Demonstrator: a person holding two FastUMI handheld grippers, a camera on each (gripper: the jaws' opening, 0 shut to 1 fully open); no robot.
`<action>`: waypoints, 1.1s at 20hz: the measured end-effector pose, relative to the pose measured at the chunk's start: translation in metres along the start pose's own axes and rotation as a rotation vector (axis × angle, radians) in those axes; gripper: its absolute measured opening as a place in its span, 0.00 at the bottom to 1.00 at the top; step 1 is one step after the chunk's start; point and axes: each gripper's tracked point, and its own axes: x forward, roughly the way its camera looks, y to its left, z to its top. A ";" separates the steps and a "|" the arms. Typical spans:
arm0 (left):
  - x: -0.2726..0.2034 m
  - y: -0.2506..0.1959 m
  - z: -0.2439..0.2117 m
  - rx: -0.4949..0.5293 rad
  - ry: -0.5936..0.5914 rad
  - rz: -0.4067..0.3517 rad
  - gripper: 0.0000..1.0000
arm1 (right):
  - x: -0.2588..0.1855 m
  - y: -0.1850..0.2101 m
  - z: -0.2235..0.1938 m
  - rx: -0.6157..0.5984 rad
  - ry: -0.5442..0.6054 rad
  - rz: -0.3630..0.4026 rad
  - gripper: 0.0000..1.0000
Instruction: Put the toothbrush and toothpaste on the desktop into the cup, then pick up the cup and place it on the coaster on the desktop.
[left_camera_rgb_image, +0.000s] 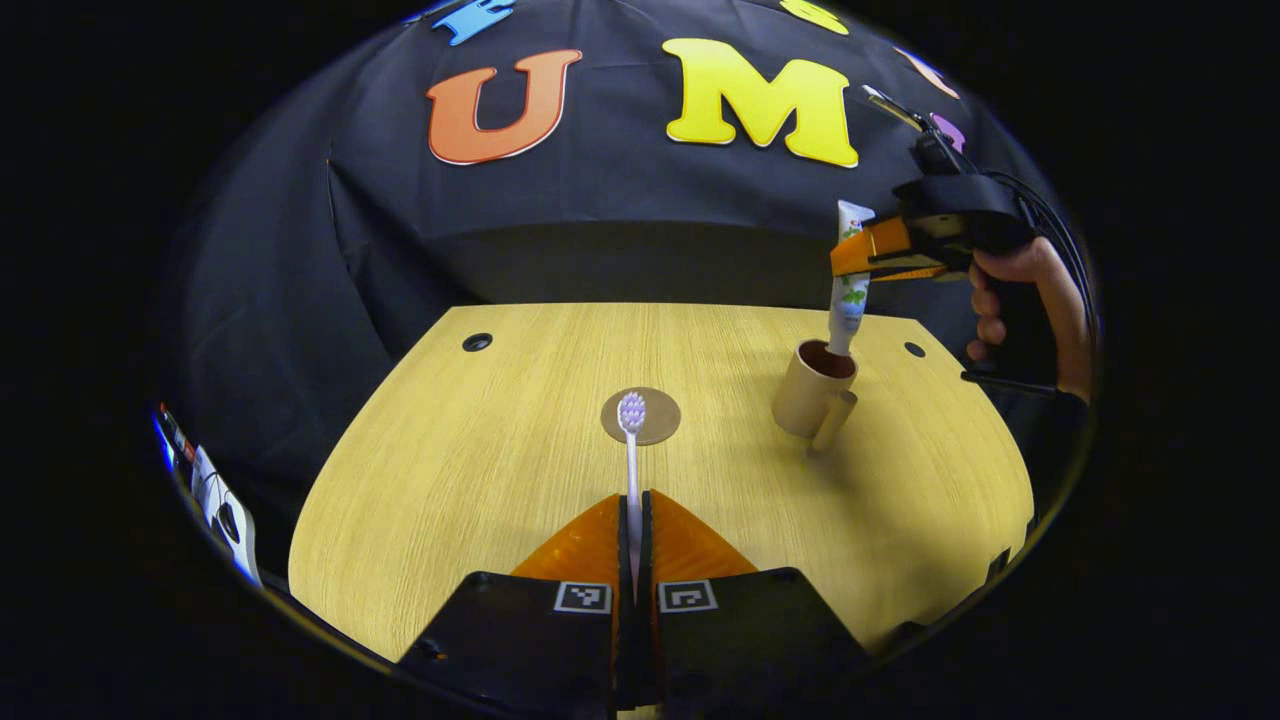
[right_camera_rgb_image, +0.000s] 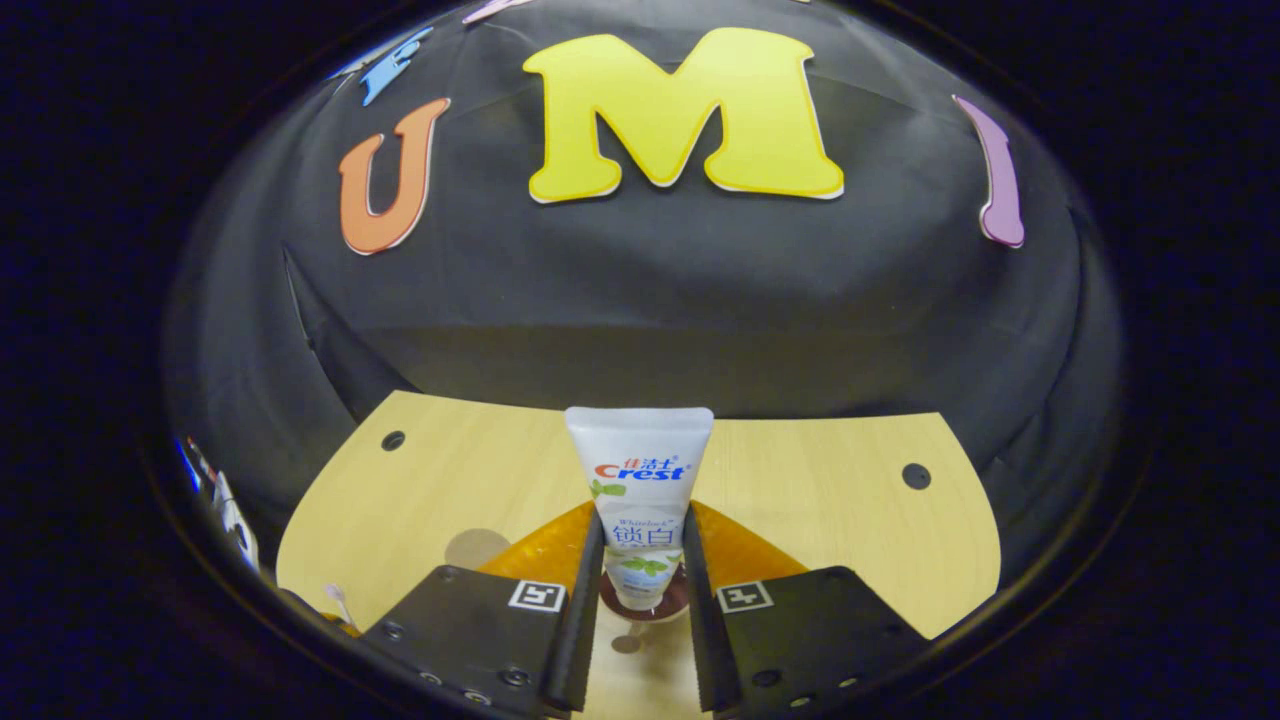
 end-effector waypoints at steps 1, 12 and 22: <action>0.000 0.002 0.000 -0.007 -0.001 0.005 0.04 | 0.004 -0.001 -0.003 -0.005 0.000 -0.006 0.39; -0.018 0.017 0.022 -0.073 -0.046 0.027 0.03 | 0.042 -0.005 -0.048 -0.016 0.050 -0.063 0.39; -0.027 0.010 0.040 -0.054 -0.106 0.009 0.03 | 0.027 0.001 -0.047 -0.040 0.024 -0.053 0.98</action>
